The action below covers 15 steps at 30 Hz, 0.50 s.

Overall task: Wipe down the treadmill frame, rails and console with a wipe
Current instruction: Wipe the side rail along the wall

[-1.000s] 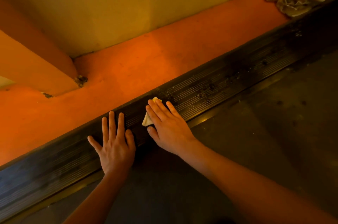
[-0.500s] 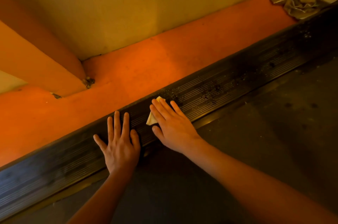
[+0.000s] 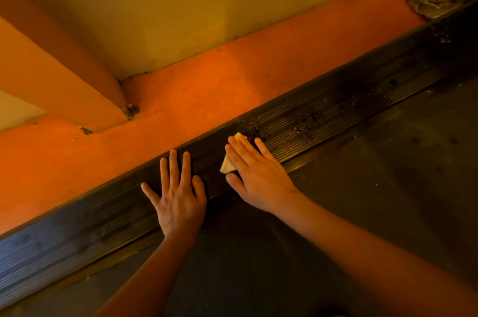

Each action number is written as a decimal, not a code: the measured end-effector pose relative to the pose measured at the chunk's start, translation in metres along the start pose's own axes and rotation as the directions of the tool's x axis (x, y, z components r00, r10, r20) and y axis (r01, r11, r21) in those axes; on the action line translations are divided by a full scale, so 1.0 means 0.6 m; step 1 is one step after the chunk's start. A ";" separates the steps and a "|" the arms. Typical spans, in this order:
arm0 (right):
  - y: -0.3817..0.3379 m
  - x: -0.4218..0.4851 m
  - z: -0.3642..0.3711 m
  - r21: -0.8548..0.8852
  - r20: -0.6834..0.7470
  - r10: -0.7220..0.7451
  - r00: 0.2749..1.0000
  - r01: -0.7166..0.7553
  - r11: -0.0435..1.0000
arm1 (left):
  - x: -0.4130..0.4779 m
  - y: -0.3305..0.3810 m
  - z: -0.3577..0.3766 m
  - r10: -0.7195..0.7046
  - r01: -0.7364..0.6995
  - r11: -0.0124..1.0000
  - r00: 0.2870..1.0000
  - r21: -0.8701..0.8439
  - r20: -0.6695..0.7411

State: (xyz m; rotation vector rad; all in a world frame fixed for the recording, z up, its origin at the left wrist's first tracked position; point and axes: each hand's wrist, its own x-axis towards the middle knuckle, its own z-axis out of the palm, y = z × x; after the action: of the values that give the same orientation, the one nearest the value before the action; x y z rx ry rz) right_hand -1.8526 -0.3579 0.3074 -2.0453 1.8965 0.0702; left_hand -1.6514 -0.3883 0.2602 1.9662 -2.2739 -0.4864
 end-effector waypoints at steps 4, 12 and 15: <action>-0.004 0.045 -0.014 -0.003 -0.001 0.035 0.999 -0.035 0.999 | 0.000 0.001 0.000 0.000 0.000 1.000 1.000 0.001 0.004; -0.005 -0.081 0.005 0.076 0.090 0.077 0.993 -0.084 0.994 | -0.002 0.004 0.000 0.007 -0.007 1.000 1.000 -0.001 -0.012; -0.001 -0.045 0.000 0.073 0.029 0.051 0.998 -0.053 0.996 | -0.001 0.002 -0.001 0.007 -0.007 1.000 1.000 0.000 0.004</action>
State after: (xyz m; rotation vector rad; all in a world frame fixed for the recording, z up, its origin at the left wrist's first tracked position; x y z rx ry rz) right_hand -1.8550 -0.3323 0.3149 -1.9382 1.9072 0.0398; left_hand -1.6522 -0.3875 0.2612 1.9580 -2.2829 -0.4899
